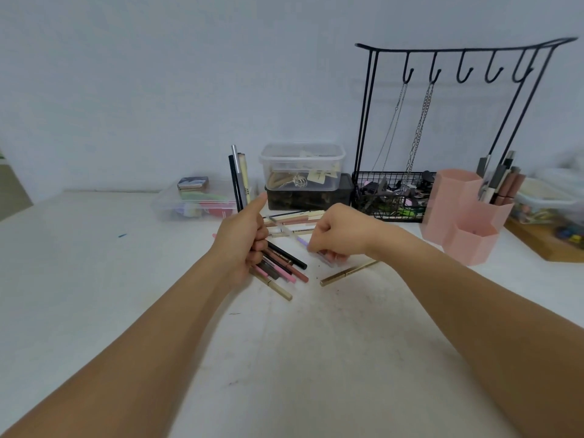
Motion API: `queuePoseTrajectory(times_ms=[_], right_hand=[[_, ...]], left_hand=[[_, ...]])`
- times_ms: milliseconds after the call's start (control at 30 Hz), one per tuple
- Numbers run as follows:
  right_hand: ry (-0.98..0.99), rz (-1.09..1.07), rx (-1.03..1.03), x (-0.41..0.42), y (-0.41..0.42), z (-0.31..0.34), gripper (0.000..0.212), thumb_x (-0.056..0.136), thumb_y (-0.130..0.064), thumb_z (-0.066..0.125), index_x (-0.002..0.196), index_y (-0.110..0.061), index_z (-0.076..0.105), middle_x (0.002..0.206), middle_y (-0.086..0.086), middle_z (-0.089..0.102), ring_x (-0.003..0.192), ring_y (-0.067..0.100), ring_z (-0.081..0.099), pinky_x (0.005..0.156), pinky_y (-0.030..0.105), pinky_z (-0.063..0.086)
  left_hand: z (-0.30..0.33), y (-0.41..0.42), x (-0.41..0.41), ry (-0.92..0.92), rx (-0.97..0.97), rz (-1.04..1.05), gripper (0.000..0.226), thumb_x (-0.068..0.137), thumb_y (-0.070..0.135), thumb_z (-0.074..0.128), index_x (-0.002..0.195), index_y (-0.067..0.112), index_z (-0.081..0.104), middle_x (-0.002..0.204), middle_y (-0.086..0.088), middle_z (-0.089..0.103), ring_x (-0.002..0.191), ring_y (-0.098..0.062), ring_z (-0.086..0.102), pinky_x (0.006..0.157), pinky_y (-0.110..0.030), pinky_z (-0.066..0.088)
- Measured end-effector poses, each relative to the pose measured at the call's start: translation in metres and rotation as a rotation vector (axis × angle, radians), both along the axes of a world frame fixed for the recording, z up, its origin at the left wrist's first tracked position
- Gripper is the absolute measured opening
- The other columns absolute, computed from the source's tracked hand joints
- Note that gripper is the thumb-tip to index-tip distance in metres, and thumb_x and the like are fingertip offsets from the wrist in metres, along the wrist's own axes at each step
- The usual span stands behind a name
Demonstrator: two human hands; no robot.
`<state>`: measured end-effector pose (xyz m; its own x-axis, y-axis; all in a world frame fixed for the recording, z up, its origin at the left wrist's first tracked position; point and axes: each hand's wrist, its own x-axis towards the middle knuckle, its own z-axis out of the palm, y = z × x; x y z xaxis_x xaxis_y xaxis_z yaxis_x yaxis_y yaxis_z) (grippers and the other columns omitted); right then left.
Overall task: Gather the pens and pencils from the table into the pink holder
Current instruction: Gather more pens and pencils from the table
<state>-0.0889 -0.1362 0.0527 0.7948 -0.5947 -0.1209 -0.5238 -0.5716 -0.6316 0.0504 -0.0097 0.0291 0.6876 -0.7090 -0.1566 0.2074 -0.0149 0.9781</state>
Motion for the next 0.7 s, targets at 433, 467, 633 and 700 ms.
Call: queuePoseTrajectory(times_ms=[433,467,633,700], right_hand=[[-0.564,0.028,0.31,0.007,0.022,0.015,0.013,0.09,-0.014,0.074,0.094,-0.002,0.076,0.076,0.006,0.073,0.06,0.008,0.063,0.052,0.02,0.049],[-0.576,0.018,0.302,0.009,0.025,0.014,0.013,0.089,-0.014,0.075,0.093,-0.002,0.077,0.075,0.006,0.072,0.059,0.008,0.062,0.051,0.02,0.047],[-0.607,0.007,0.297,0.012,0.033,0.006,0.008,0.086,-0.001,0.069,0.087,0.002,0.076,0.057,0.0,0.062,0.049,0.006,0.049,0.05,0.021,0.04],[-0.618,0.007,0.281,0.013,0.036,0.002,0.01,0.085,-0.001,0.071,0.084,0.008,0.074,0.053,-0.004,0.061,0.045,0.0,0.049,0.05,0.017,0.039]], left_hand=[[0.003,0.0,-0.019,-0.044,-0.096,-0.219,0.046,0.09,0.064,0.06,0.086,0.018,0.059,0.055,0.004,0.024,0.042,-0.01,0.021,0.036,-0.02,0.017],[0.003,-0.001,-0.019,-0.061,-0.099,-0.216,0.047,0.087,0.064,0.062,0.091,0.017,0.062,0.055,0.003,0.025,0.042,-0.01,0.021,0.036,-0.02,0.017],[0.001,-0.003,-0.02,-0.11,-0.096,-0.194,0.044,0.09,0.051,0.067,0.083,0.009,0.062,0.053,0.0,0.038,0.041,-0.011,0.026,0.036,-0.019,0.021],[0.0,-0.003,-0.02,-0.114,-0.066,-0.172,0.046,0.092,0.05,0.064,0.069,0.012,0.055,0.054,-0.002,0.038,0.041,-0.012,0.027,0.037,-0.019,0.021]])
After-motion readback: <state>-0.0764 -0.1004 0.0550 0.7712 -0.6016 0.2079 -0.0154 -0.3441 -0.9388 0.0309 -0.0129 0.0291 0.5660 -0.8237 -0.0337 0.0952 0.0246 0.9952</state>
